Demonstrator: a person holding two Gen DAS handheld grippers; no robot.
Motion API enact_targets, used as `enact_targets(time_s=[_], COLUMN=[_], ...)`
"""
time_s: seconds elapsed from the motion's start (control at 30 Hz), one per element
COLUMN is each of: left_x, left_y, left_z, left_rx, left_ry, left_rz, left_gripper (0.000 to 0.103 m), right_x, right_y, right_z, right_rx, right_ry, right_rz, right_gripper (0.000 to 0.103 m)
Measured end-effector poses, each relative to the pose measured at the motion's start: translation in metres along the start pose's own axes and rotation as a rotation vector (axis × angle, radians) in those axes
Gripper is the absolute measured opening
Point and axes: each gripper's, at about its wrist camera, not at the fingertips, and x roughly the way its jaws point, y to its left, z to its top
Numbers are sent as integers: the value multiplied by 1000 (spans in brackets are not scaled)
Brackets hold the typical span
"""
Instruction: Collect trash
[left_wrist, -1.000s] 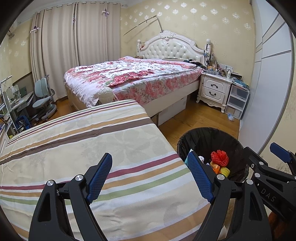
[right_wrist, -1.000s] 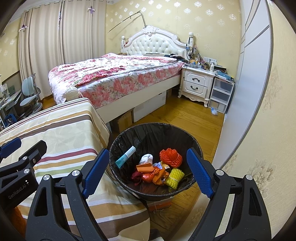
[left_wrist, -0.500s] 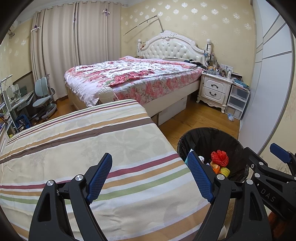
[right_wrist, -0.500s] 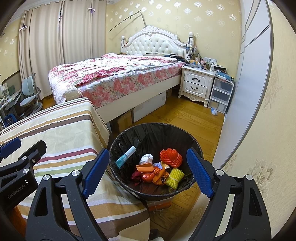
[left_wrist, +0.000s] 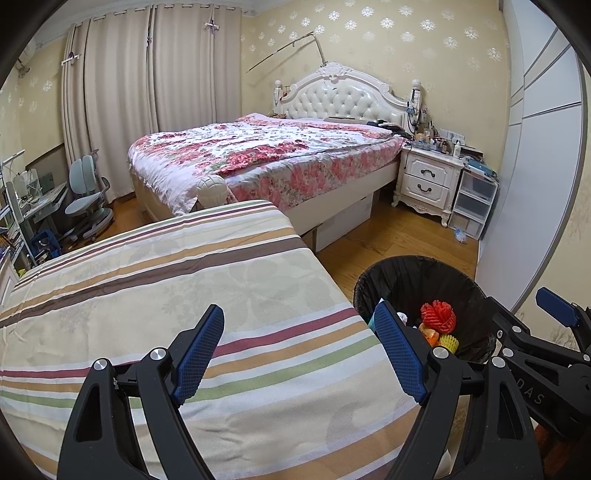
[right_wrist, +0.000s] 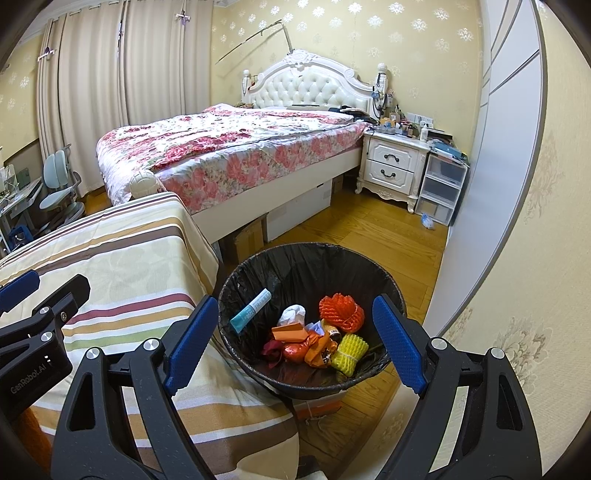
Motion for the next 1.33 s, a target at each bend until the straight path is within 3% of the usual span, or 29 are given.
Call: enact_targets(time_s=[0.93, 1.33], left_x=[1, 7], left_y=[1, 23], left_z=[-1, 2], left_rx=[-5, -42], left_ry=[-6, 10], left_rz=[-21, 36], left_gripper=[81, 83], right_x=[1, 7], right_y=[-3, 16], right_z=[-8, -12], right_rx=[-6, -34], right_ry=[4, 16], right_rz=[2, 25], right_gripper=[84, 84])
